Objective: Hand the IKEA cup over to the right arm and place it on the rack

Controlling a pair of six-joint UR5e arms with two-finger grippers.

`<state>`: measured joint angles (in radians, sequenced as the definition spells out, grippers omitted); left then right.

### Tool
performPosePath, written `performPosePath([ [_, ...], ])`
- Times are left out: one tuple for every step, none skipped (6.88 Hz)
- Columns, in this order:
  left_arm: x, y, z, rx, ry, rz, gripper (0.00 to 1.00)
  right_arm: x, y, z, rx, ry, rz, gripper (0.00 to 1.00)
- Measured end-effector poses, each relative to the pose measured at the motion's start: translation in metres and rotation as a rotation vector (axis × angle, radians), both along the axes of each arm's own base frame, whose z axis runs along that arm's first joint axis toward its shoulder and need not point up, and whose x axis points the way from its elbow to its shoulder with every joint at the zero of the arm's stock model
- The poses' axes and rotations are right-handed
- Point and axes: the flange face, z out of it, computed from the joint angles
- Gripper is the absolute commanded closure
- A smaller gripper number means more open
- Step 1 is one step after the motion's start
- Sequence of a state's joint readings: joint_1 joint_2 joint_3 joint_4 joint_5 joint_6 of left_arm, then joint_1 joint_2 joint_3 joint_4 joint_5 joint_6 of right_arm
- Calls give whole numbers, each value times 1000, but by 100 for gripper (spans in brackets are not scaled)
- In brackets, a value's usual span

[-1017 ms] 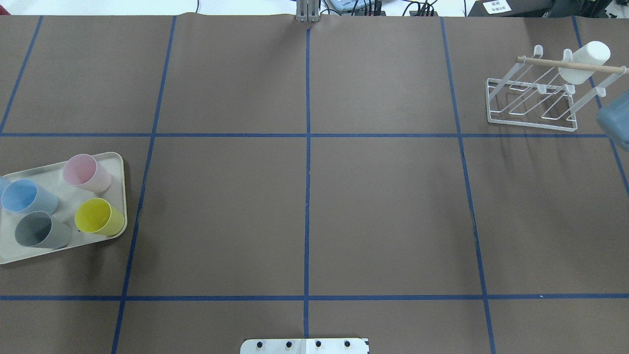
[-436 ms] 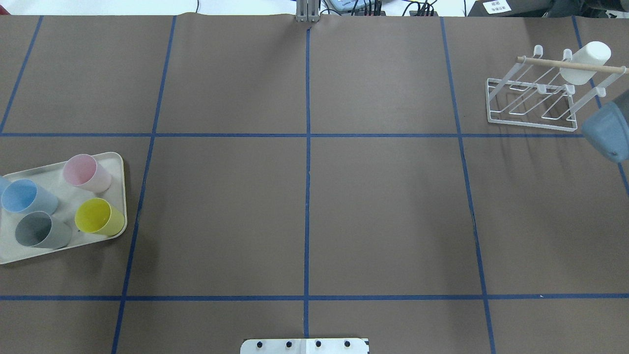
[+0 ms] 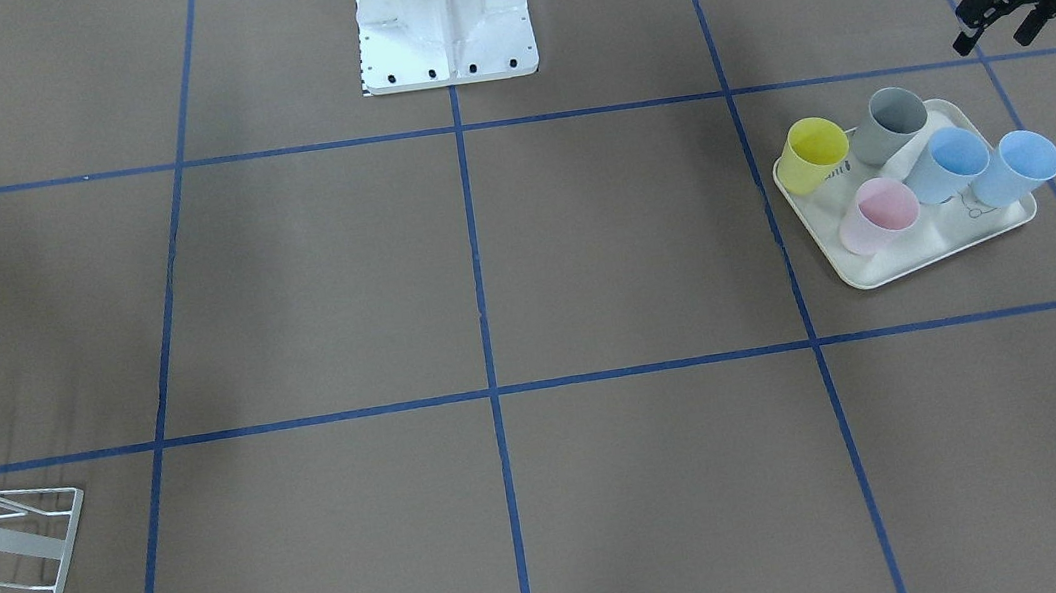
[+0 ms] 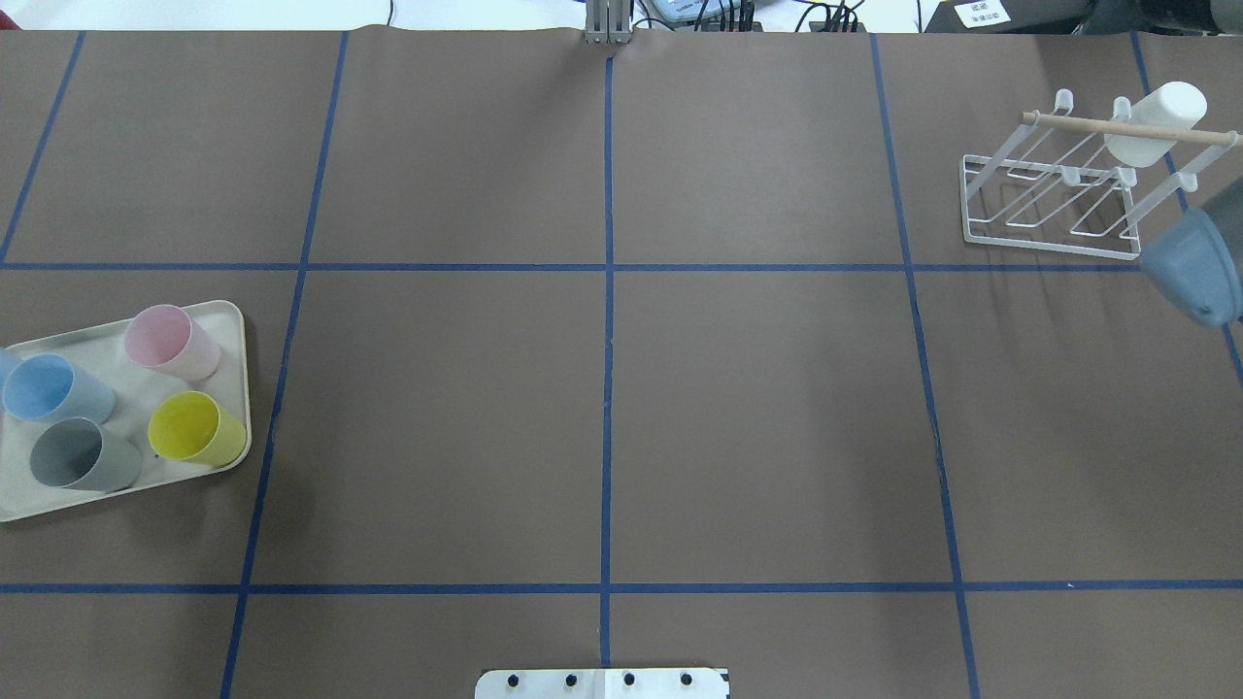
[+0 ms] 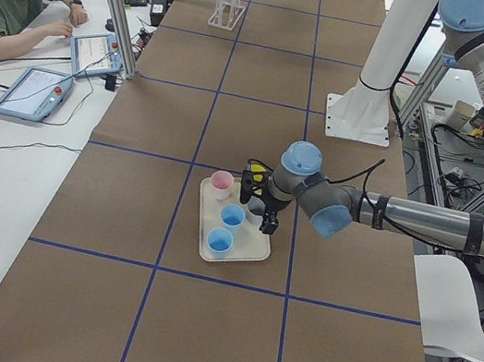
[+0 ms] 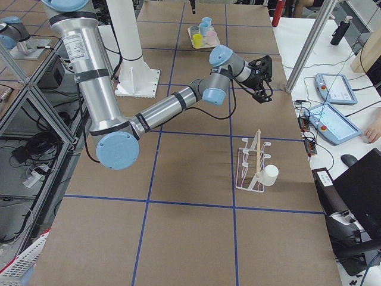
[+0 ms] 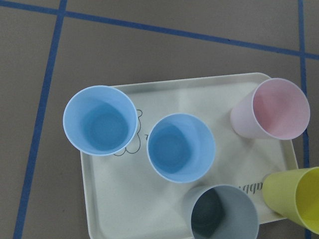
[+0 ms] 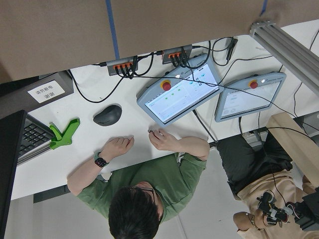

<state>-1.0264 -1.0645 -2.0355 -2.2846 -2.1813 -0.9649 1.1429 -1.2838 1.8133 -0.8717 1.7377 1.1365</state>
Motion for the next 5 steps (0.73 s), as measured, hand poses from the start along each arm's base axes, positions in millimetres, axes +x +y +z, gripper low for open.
performPosePath([
  [12, -10, -3, -57, -13, 22, 1, -2, 0, -4, -1, -13, 3, 1],
  [26, -26, -14, -124, -24, 41, 1, -4, -1, -9, -2, -31, 8, 1],
  [35, -38, -24, -169, -36, 49, 1, -6, -1, -13, -1, -40, 10, 1],
  [40, -43, -26, -192, -46, 53, 1, -6, -1, -15, 1, -44, 10, 1],
  [42, -46, -21, -205, -54, 55, 1, -7, 0, -15, 1, -44, 10, 1],
])
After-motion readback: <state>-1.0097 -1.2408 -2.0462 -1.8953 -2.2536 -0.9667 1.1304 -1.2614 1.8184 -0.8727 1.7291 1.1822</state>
